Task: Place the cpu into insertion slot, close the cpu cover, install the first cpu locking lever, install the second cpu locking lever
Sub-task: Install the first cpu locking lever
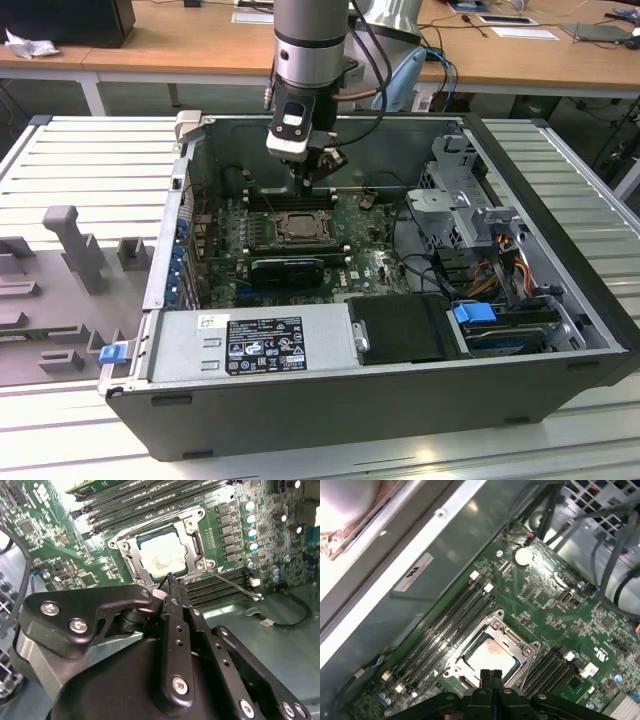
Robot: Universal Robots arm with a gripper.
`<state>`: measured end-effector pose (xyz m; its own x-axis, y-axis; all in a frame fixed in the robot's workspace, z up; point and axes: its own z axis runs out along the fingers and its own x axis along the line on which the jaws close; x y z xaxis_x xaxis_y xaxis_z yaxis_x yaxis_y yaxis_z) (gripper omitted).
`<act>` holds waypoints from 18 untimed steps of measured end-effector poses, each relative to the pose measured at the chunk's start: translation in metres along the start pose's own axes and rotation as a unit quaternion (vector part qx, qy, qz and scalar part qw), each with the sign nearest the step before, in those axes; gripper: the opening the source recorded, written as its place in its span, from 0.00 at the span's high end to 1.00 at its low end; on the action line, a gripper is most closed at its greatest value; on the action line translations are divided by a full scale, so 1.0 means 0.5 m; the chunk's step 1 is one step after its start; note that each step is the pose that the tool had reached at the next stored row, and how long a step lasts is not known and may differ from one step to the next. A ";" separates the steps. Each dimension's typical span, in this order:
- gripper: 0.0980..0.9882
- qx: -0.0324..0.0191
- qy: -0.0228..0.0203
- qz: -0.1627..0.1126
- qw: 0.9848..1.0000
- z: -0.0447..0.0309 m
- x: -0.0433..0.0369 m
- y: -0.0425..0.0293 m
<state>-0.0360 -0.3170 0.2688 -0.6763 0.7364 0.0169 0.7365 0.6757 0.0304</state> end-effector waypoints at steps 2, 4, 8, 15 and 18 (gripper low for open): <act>0.99 0.001 0.001 -0.029 1.000 0.000 0.000 0.000; 0.99 0.001 0.002 -0.067 0.998 0.000 0.000 0.000; 0.99 0.002 0.004 -0.142 0.990 0.001 0.000 0.000; 0.99 0.004 0.007 -0.221 0.975 0.002 0.000 0.000; 0.99 0.004 0.008 -0.248 0.969 0.004 0.000 0.000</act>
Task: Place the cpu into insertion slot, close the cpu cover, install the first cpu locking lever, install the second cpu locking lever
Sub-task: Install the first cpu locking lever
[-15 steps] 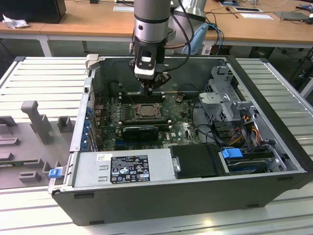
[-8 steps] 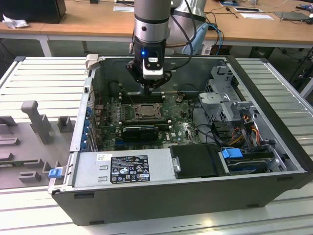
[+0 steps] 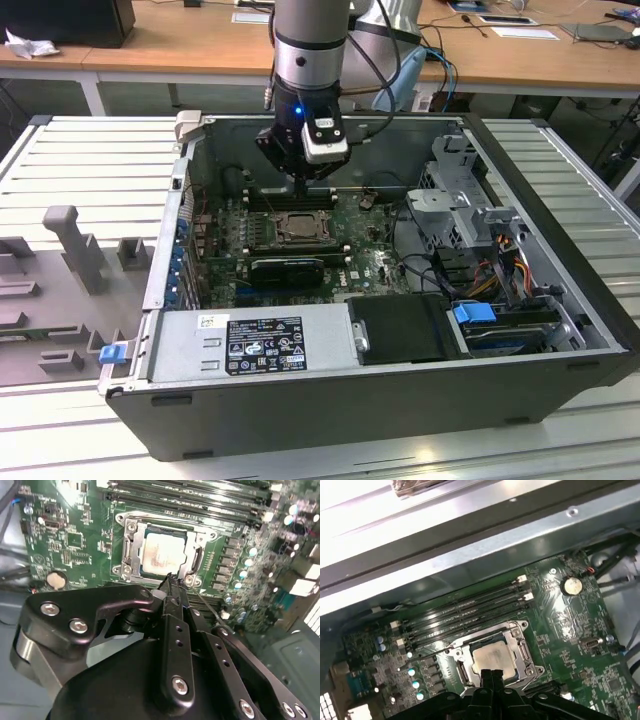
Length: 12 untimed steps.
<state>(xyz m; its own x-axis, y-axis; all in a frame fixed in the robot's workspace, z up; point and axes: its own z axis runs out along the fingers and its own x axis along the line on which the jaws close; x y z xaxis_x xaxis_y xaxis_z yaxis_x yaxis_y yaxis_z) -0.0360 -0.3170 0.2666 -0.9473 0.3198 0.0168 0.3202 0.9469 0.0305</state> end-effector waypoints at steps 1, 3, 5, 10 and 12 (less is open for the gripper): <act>0.99 0.000 0.001 -0.016 1.000 0.001 0.000 0.000; 0.99 0.001 0.001 -0.047 0.999 0.003 0.000 0.000; 0.99 0.001 0.002 -0.068 0.998 0.004 0.000 0.000; 0.99 -0.003 -0.014 -0.107 0.994 0.007 0.004 -0.002; 0.99 -0.003 -0.013 -0.133 0.991 0.009 0.004 -0.002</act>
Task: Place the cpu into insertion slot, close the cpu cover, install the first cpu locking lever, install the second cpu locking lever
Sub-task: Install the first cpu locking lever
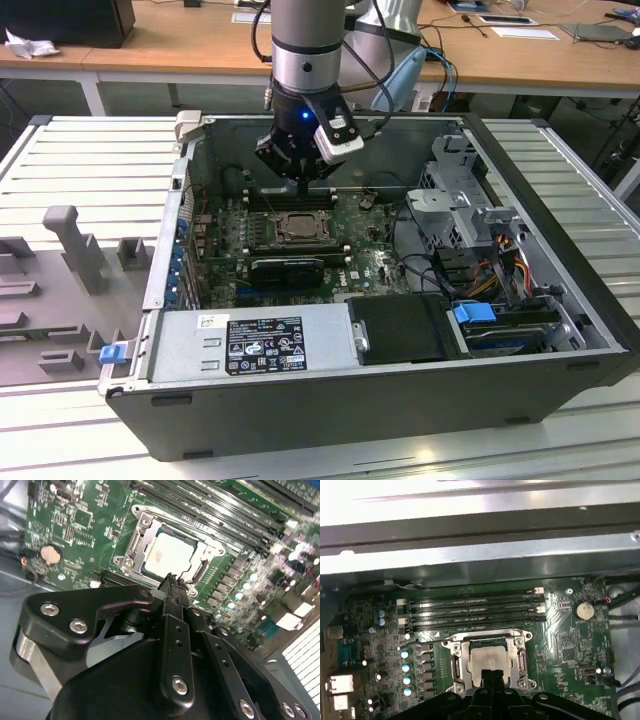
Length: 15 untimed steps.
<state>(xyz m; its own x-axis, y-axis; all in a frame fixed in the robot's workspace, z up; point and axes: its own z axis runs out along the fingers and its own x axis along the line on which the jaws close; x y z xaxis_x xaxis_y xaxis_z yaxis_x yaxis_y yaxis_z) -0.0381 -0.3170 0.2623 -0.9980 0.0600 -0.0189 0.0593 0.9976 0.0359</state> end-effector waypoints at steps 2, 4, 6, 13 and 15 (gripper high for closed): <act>0.99 0.000 0.001 -0.018 1.000 0.002 0.003 0.000; 0.99 0.000 0.001 -0.019 1.000 0.003 0.016 -0.001; 0.99 0.000 0.001 -0.020 1.000 0.005 0.037 -0.002; 0.99 -0.001 0.001 -0.021 1.000 0.010 0.092 -0.002; 0.99 -0.001 0.001 -0.021 1.000 0.009 0.097 -0.003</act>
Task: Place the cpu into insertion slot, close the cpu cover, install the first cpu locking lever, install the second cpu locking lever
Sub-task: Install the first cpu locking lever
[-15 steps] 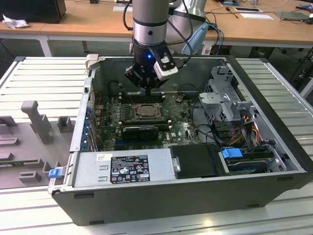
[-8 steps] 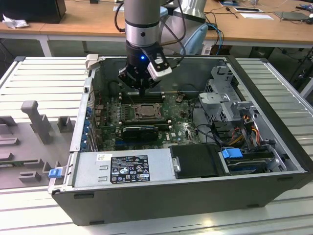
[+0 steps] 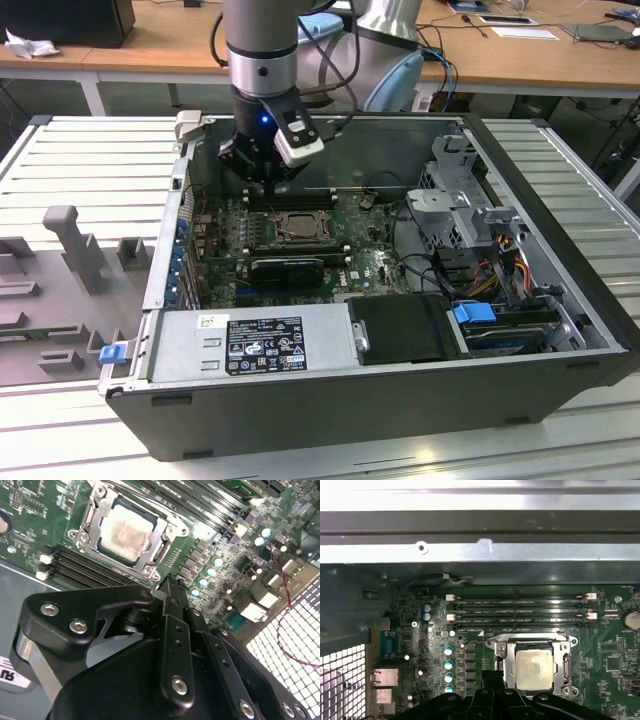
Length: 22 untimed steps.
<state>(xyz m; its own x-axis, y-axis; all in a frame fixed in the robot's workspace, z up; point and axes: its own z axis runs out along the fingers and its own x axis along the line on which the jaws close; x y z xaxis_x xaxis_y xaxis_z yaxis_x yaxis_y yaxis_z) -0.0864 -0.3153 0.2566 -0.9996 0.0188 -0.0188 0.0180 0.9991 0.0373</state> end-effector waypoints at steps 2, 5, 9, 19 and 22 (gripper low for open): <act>0.99 0.000 0.000 0.000 1.000 0.000 0.005 0.000; 0.99 0.000 0.000 0.000 1.000 -0.001 0.025 0.000; 0.99 0.000 0.000 0.000 1.000 -0.001 0.049 -0.001; 0.99 0.000 0.000 0.000 1.000 0.004 0.064 0.048; 0.99 0.000 0.000 0.000 1.000 0.006 0.039 0.055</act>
<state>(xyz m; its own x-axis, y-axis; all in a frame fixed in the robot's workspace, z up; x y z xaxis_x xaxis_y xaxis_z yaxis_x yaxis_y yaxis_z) -0.1053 -0.2876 0.2544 -0.9997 0.0179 -0.0185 0.0172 0.9991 0.0377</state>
